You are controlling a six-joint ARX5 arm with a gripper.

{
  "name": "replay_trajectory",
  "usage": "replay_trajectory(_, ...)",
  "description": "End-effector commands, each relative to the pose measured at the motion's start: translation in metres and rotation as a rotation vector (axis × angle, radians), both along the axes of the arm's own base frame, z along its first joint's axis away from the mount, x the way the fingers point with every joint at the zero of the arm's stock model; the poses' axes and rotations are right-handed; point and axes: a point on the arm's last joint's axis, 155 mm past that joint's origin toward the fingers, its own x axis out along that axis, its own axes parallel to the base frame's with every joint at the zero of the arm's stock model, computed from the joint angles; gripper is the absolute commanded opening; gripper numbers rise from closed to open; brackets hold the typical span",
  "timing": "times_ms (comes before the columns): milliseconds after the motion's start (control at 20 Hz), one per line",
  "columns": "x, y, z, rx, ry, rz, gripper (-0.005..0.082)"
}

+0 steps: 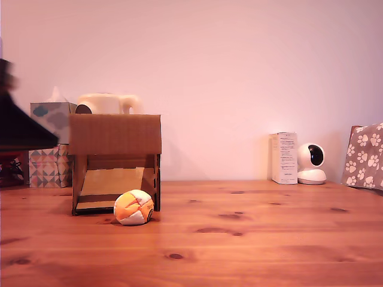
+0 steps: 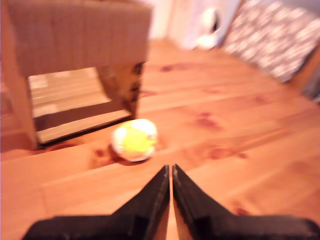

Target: Drop the footbag into the cardboard dice tower

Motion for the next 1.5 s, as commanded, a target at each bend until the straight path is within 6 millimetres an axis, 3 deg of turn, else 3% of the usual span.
replay_trajectory(0, 0.008, -0.006, 0.003, 0.018, -0.001, -0.006, -0.0024)
replay_trajectory(100, 0.018, -0.011, -0.004, 0.038, 0.037, -0.007, 0.0006)
replay_trajectory(150, 0.023, -0.014, -0.007, 0.047, 0.053, -0.007, 0.0138)
replay_trajectory(250, 0.035, -0.019, -0.012, 0.063, 0.079, -0.004, 0.0595)
replay_trajectory(300, 0.04, -0.023, -0.012, 0.077, 0.081, -0.008, 0.074)
replay_trajectory(350, 0.046, -0.026, -0.014, 0.097, 0.08, -0.015, 0.0795)
replay_trajectory(600, 0.076, -0.043, -0.025, 0.161, 0.099, -0.035, 0.079)
replay_trajectory(900, 0.105, -0.059, -0.055, 0.214, 0.154, -0.046, 0.079)
replay_trajectory(1350, 0.119, -0.062, -0.109, 0.286, 0.248, -0.049, 0.0772)
replay_trajectory(1450, 0.12, -0.059, -0.114, 0.298, 0.259, -0.036, 0.0627)
